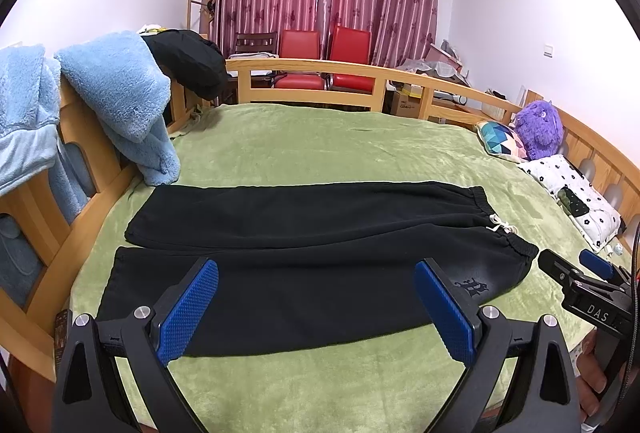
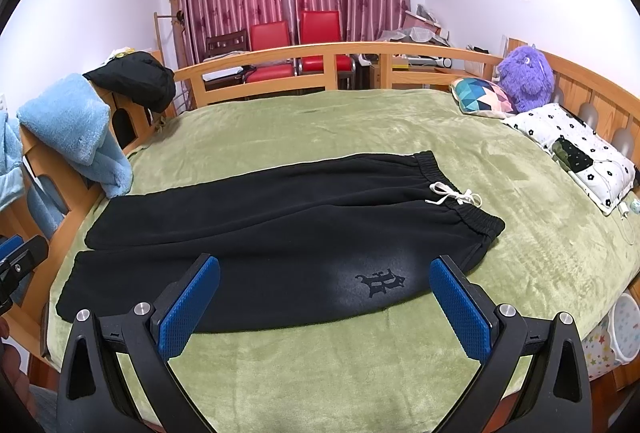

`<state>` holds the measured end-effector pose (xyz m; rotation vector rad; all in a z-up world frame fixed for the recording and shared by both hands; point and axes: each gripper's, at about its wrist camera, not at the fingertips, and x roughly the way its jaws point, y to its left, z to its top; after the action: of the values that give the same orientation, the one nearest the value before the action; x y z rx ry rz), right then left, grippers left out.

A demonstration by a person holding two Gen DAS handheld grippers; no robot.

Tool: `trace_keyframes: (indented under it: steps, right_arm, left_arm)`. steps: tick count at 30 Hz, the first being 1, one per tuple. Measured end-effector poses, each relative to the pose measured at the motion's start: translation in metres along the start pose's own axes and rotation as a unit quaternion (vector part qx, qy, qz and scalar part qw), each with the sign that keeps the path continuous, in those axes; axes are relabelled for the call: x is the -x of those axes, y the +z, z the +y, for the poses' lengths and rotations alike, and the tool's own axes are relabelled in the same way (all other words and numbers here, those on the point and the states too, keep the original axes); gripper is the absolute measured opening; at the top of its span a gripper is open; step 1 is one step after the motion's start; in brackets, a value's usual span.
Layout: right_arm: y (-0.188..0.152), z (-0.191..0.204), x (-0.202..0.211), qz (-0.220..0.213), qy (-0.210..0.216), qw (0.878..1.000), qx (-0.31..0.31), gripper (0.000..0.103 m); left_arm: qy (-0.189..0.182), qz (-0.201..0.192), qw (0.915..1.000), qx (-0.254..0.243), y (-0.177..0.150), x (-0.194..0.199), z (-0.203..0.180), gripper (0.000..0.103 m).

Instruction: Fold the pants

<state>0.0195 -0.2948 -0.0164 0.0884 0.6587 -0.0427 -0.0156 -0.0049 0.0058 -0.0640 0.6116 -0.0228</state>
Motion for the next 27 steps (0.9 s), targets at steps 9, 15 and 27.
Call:
trace_keyframes:
  steps: [9,15,27]
  right_arm:
    - [0.0007,0.0014,-0.0002,-0.001,0.0,1.0,0.001,0.103]
    - [0.0019,0.0023,0.0003,-0.001,0.0,1.0,0.005,0.103]
    - [0.0001,0.0058,-0.0022,-0.015,-0.007,1.0,0.015,0.103]
  left_arm:
    - [0.001,0.001,1.0,0.001,0.0004,-0.0003,0.003,0.099]
    - [0.012,0.002,0.9999,0.0,-0.0023,-0.0011,0.0037,0.099]
    - [0.01,0.004,0.9999,0.002,-0.0034,-0.0046,0.009,0.099]
